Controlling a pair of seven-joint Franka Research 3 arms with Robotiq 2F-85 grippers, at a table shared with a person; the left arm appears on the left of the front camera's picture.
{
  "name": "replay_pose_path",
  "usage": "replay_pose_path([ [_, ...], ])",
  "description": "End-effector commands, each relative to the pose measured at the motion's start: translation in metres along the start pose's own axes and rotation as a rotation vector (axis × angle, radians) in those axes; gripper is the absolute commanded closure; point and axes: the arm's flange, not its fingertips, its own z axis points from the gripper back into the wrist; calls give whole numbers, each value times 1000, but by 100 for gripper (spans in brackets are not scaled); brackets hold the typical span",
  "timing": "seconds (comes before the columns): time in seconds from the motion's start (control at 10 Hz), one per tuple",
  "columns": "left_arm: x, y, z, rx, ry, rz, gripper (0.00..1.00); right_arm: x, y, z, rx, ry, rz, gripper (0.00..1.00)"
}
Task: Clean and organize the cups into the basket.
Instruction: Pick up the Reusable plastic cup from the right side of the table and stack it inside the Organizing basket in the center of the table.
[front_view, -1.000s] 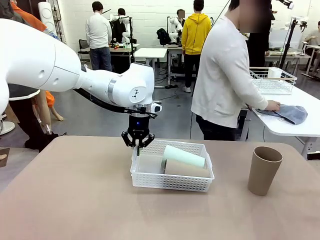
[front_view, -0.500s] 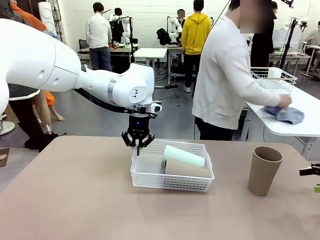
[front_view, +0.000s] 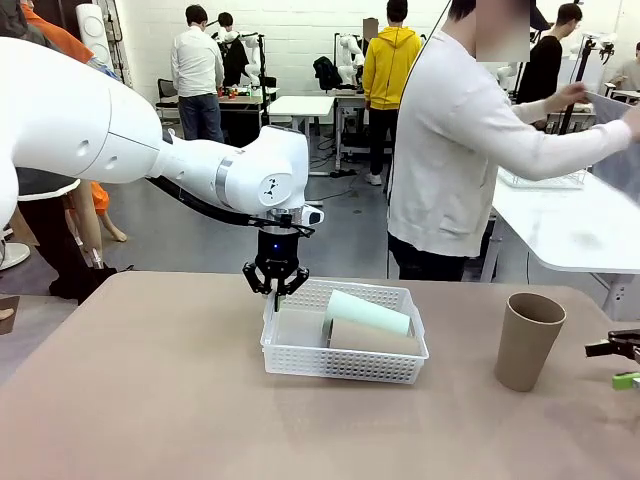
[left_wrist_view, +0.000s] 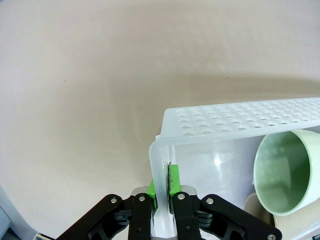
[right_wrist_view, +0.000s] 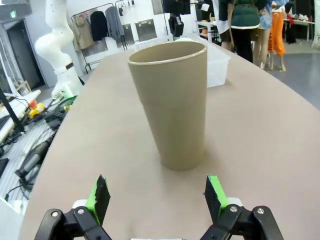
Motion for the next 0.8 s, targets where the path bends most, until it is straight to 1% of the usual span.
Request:
replay_pose_path([
  [0.0, 0, 1, 1, -1, -2, 1, 97, 4, -18, -14, -51, -7, 81, 0],
  [0.4, 0, 1, 1, -1, -2, 1, 97, 11, -44, -44, -8, 7, 80, 0],
  [0.7, 0, 1, 1, -1, -2, 1, 97, 14, -37, -40, 7, 7, 78, 0],
])
